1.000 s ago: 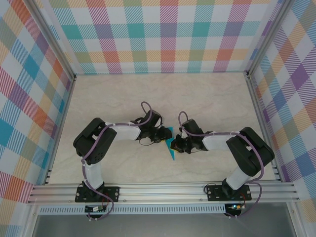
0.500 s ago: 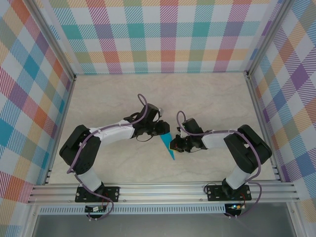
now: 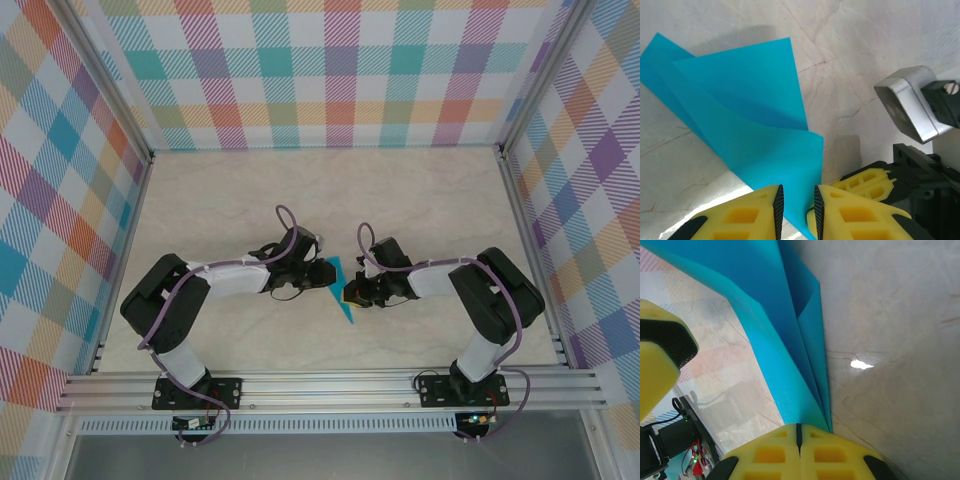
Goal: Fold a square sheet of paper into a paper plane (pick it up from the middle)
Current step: Fold the wing for the fifth time at the center of the table.
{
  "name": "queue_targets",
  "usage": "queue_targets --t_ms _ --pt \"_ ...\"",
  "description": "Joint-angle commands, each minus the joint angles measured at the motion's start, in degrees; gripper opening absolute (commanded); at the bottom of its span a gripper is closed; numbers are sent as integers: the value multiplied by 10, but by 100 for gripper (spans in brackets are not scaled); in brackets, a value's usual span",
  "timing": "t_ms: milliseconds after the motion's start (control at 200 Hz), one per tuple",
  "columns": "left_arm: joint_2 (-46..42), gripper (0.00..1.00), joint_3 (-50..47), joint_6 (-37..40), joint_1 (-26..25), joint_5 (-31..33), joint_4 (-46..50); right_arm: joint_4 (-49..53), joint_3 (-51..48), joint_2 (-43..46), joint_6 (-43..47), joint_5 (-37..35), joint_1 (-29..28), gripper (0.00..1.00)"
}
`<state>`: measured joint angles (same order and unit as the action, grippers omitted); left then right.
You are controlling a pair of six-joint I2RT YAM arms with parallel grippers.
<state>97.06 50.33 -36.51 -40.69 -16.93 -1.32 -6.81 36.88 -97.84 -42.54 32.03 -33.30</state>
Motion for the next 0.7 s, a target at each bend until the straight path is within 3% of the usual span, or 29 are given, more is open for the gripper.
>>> queue_targets --t_ms 0,340,695 --pt "12 25 0 13 6 13 -37 75 -28 -50 13 -59 -6 5" --pt "70 25 -10 27 42 19 -105 90 -33 -49 20 -59 -6 5" --pt "109 26 22 64 66 20 -69 97 -53 -36 48 -39 -5 5"
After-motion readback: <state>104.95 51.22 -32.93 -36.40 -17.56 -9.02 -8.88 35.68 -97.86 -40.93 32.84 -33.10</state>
